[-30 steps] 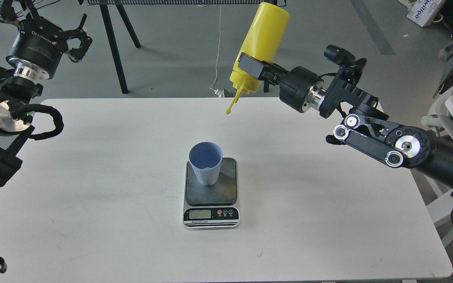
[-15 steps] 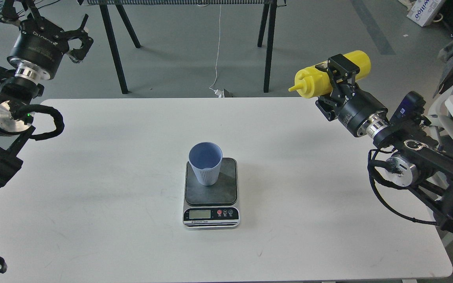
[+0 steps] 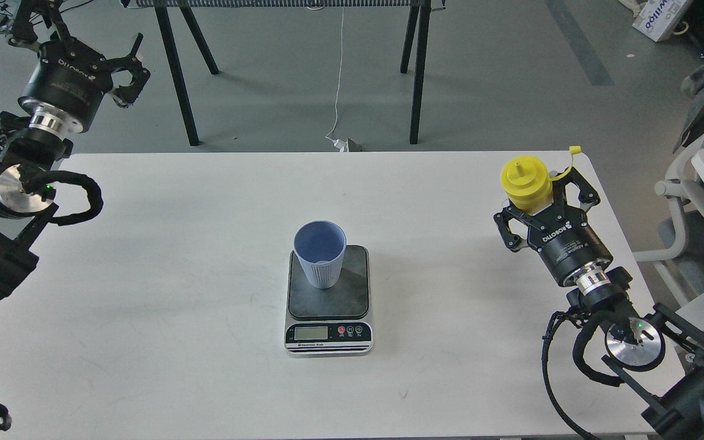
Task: Pour seasoning into cup on scale with both arms
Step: 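Turn the bottle upright and carry it back with the right gripper, then lower the yellow bottle onto the table and open the right gripper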
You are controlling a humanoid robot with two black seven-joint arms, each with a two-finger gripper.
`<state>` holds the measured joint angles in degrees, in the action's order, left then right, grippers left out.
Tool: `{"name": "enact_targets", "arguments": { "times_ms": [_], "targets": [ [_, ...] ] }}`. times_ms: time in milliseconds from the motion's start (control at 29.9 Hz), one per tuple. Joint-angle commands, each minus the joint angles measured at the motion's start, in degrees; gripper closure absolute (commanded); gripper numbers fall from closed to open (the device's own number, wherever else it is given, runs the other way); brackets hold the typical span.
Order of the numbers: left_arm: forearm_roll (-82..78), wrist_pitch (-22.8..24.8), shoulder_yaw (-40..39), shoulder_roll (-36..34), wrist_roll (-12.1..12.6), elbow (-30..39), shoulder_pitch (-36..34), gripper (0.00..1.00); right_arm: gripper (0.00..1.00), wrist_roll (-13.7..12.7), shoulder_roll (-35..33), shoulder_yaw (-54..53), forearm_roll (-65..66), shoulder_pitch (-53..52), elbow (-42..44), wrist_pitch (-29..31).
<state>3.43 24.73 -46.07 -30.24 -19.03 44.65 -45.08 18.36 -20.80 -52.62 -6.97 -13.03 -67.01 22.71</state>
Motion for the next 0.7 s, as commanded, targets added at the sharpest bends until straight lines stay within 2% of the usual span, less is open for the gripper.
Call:
{"name": "enact_targets", "arguments": {
  "times_ms": [0, 234, 434, 601, 668],
  "targets": [
    [0.00, 0.67, 0.01, -0.17, -0.04, 0.61, 0.08, 0.00, 0.63, 0.09, 4.18, -1.70, -1.73, 3.62, 2.41, 5.29],
    [-0.09, 0.41, -0.25, -0.26, -0.04, 2.11, 0.08, 0.00, 0.63, 0.18, 6.30, -1.88, -4.89, 8.45, 2.76, 5.29],
    [-0.09, 0.50, -0.25, -0.17, -0.04, 2.11, 0.26, 0.00, 0.60, 0.01, 7.80, -1.88, -6.75, 8.64, 7.24, 5.29],
    [-0.09, 0.50, -0.25, -0.26, -0.04, 2.11, 0.26, 0.00, 0.50, -0.26, 7.62, -1.61, -6.75, 8.81, 7.42, 5.29],
    [-0.09, 0.50, -0.25, -0.17, -0.04, 2.11, 0.26, 0.00, 0.42, -0.34, 7.62, -1.35, -6.75, 9.33, 7.43, 5.29]
  ]
}}
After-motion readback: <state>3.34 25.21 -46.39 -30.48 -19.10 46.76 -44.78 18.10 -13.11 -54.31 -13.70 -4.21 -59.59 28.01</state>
